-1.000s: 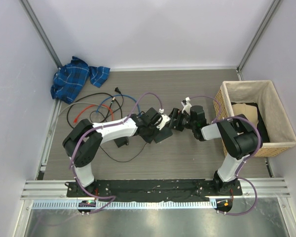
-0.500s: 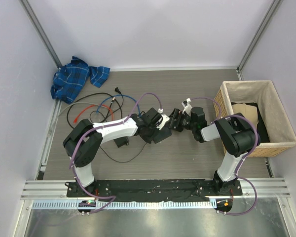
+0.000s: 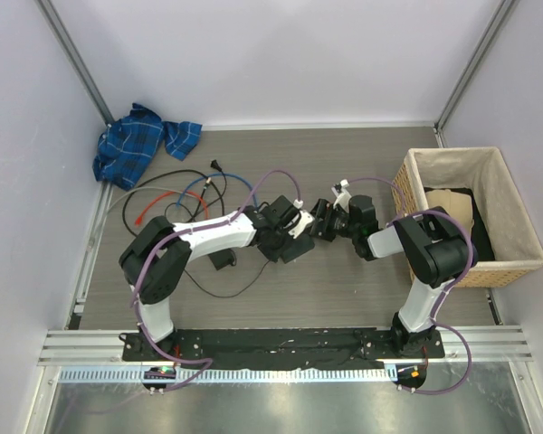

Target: Insert the plug into the switch port

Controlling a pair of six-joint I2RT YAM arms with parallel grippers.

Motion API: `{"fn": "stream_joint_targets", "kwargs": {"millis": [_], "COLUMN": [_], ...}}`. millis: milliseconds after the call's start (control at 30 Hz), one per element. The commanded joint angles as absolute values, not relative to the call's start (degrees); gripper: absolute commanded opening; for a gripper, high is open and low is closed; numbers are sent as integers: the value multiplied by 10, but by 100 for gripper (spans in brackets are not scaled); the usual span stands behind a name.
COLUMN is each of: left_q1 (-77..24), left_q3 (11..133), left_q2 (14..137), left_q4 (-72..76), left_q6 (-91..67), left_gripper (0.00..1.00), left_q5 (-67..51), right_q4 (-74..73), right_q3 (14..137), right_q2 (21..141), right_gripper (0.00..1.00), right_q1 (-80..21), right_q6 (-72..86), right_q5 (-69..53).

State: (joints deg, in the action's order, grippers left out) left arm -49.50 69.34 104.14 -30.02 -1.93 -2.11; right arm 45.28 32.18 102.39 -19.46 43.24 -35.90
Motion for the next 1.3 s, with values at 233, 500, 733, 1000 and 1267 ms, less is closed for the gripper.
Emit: {"fn": "stream_joint_targets", "kwargs": {"millis": [233, 500, 733, 1000, 1267], "left_q1": [-495, -495, -488, -481, -481], "left_q3": [746, 751, 745, 701, 682], "left_q2": [1055, 1042, 1040, 1009, 1015], "left_q4": [-200, -171, -135, -34, -19], "left_q6": [-18, -40, -49, -50, -47], "left_gripper": [0, 0, 0, 0, 0], "left_q5": [-25, -17, -4, -31, -37], "right_q4": [367, 366, 365, 364, 362], "right_q3": [333, 337, 343, 347, 347], "right_q2": [1041, 1044, 1051, 1059, 1055], "right_gripper": [82, 81, 81, 82, 82], "right_q1": [-246, -255, -265, -268, -268], "right_q6": [421, 419, 419, 417, 410], "right_q5": [-422, -424, -431, -442, -439]}}
